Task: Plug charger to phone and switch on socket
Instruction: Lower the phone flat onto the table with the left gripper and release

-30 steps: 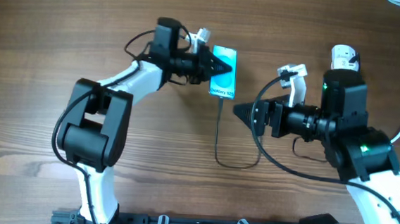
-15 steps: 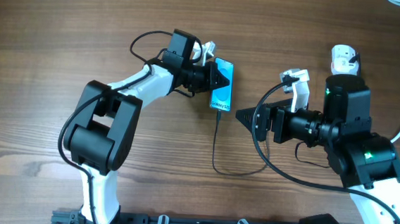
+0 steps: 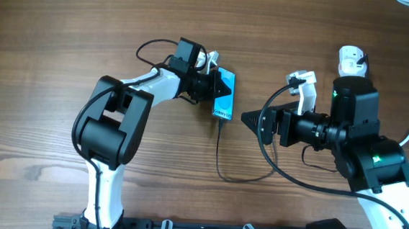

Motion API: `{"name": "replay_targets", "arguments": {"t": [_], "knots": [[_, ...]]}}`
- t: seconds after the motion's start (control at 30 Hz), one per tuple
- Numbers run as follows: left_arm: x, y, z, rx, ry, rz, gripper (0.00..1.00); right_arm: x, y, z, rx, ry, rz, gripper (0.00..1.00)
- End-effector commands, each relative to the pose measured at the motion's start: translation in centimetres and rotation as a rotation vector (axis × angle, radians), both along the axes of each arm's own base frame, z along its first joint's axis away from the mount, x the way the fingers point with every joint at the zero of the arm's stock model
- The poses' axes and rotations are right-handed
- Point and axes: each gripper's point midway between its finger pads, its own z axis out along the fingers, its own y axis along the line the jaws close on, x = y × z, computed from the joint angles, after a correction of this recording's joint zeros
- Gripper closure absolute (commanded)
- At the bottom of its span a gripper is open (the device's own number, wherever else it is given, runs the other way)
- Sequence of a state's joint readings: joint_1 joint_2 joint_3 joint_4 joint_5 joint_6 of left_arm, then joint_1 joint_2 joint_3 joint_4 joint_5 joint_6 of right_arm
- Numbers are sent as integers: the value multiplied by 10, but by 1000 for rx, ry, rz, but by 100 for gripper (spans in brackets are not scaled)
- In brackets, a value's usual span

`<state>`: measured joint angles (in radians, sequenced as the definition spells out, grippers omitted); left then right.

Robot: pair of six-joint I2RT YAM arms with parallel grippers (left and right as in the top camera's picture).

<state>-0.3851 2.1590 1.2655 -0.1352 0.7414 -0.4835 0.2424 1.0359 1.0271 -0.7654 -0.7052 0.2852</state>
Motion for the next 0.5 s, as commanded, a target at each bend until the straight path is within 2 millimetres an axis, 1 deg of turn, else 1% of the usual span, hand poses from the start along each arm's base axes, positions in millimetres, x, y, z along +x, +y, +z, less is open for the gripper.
{"name": "replay_targets", "arguments": {"t": [0.0,0.07,0.1,0.13,0.17,0.27,0.3,0.33,0.37,0.47], "knots": [[5,6,-4,50,-25,12,85,-2,-1,3,-13,-26,8,6],[4,11,-10,86,-13,28,62,-2,-1,3,-13,-26,8,6],[3,14,-13,105,-6,36,53,-2,-1,3,-14,-27,9,6],[3,17,-16,123,0,43,34,-2,-1,3,-14,-28,10,5],[2,18,-17,133,3,46,23,-2,-1,4,-14,-29,10,5],[0,23,-21,162,15,55,15,-2,-1,3,-14,-28,10,6],[0,25,-23,174,20,58,10,-2,-1,3,-15,-29,10,5],[-1,27,-25,187,25,63,2,-2,-1,3,-15,-30,11,6],[-2,29,-27,205,31,69,0,-2,-1,4,-17,-35,14,5],[-6,40,-35,267,56,89,0,-2,-2,2,-30,-42,15,6]]}}
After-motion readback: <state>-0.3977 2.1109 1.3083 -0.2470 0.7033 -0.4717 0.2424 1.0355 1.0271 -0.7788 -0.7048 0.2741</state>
